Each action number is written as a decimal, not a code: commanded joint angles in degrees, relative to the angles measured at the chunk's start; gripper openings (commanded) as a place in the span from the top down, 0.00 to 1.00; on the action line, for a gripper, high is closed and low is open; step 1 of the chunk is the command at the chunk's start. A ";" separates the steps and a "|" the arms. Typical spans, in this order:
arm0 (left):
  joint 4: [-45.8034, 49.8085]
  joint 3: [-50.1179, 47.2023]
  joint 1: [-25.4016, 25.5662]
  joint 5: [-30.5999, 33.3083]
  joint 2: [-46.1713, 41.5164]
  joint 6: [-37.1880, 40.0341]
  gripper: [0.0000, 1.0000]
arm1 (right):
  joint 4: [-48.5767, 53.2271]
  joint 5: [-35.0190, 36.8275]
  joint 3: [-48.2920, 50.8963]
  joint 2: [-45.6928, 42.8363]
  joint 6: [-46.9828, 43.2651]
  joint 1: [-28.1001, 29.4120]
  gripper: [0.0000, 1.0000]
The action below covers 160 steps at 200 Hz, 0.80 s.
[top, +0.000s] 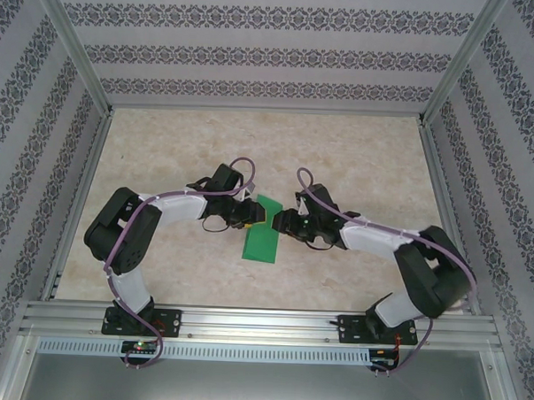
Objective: Fold a paper plane with a square sheet of paper (pick it up from the middle)
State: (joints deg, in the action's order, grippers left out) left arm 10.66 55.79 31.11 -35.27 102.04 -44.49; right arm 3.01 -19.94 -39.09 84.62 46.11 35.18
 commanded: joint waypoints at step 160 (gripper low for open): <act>2.98 2.51 -0.61 0.08 -0.80 -1.98 0.67 | 14.03 48.79 -13.83 9.81 -30.00 38.58 0.32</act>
State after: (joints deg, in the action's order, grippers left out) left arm 11.97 56.58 31.11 -35.31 102.04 -45.80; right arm 11.68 22.09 -48.95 90.65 17.19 73.06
